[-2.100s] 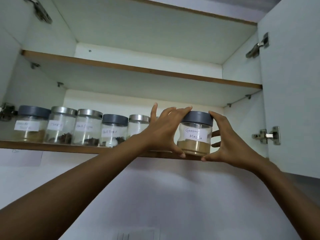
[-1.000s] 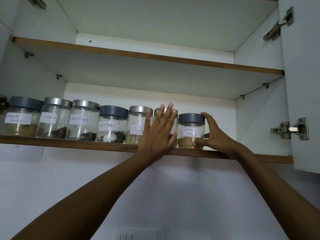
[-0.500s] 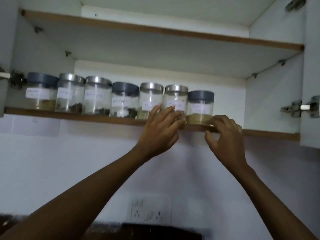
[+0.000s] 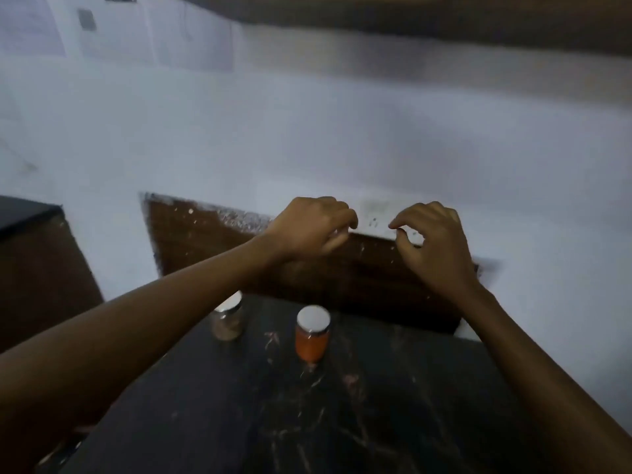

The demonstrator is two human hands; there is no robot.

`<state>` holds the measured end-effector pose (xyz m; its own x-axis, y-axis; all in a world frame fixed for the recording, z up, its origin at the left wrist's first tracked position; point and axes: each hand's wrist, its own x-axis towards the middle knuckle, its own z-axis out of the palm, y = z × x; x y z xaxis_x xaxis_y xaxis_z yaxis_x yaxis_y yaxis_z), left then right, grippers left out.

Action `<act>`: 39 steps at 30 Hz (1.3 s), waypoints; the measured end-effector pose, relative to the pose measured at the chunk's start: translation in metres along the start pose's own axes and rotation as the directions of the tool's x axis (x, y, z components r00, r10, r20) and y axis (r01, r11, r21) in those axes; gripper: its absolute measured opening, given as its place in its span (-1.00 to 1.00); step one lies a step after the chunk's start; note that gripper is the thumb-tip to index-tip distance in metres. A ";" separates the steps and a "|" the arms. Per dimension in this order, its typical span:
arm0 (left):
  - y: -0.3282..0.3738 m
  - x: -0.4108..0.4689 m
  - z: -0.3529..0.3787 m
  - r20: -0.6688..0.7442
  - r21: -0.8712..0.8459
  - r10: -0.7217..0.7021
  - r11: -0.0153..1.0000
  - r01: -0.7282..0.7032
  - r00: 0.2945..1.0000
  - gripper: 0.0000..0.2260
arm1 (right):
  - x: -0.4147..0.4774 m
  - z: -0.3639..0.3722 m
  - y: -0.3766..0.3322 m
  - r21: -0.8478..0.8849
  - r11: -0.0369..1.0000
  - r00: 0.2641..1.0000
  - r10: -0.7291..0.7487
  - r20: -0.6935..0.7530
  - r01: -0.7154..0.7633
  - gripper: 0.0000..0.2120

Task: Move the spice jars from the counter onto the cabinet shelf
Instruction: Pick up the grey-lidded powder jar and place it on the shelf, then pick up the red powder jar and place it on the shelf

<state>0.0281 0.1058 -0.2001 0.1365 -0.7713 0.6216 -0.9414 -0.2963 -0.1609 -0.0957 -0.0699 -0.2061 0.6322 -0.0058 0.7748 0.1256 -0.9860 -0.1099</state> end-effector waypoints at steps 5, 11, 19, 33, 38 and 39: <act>-0.026 -0.077 0.031 0.197 -0.078 -0.117 0.988 0.135 0.973 -0.73 | -0.043 0.078 -0.038 0.044 0.998 0.981 0.046 0.190 -0.055 -0.88; -0.037 -0.155 0.104 0.414 -0.215 -0.276 0.897 0.387 0.868 -0.71 | -0.109 0.157 -0.037 0.018 0.975 0.885 0.192 0.424 -0.220 -0.87; -0.037 -0.206 0.208 0.656 -0.274 -0.469 0.583 0.765 0.592 -0.20 | -0.160 0.239 -0.015 0.118 0.688 0.619 0.549 0.561 -0.716 -0.32; -0.027 -0.189 0.241 0.654 -0.488 -0.392 0.434 0.757 0.646 -0.21 | -0.147 0.263 -0.012 0.316 0.462 0.558 0.636 0.533 -0.829 -0.20; -0.029 -0.173 0.196 0.555 -0.595 -0.300 0.509 0.622 0.776 -0.05 | -0.112 0.211 -0.012 0.362 0.525 0.636 0.589 0.499 -0.770 -0.34; -0.029 -0.168 0.182 0.541 -0.602 -0.264 0.541 0.587 0.798 -0.04 | -0.102 0.196 -0.014 0.379 0.521 0.643 0.581 0.499 -0.765 -0.36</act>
<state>0.0890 0.1414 -0.4398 0.5244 -0.8424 0.1240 -0.6149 -0.2739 0.7395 -0.0122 -0.0234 -0.4056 0.8608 -0.4936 0.1240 -0.1283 -0.4463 -0.8856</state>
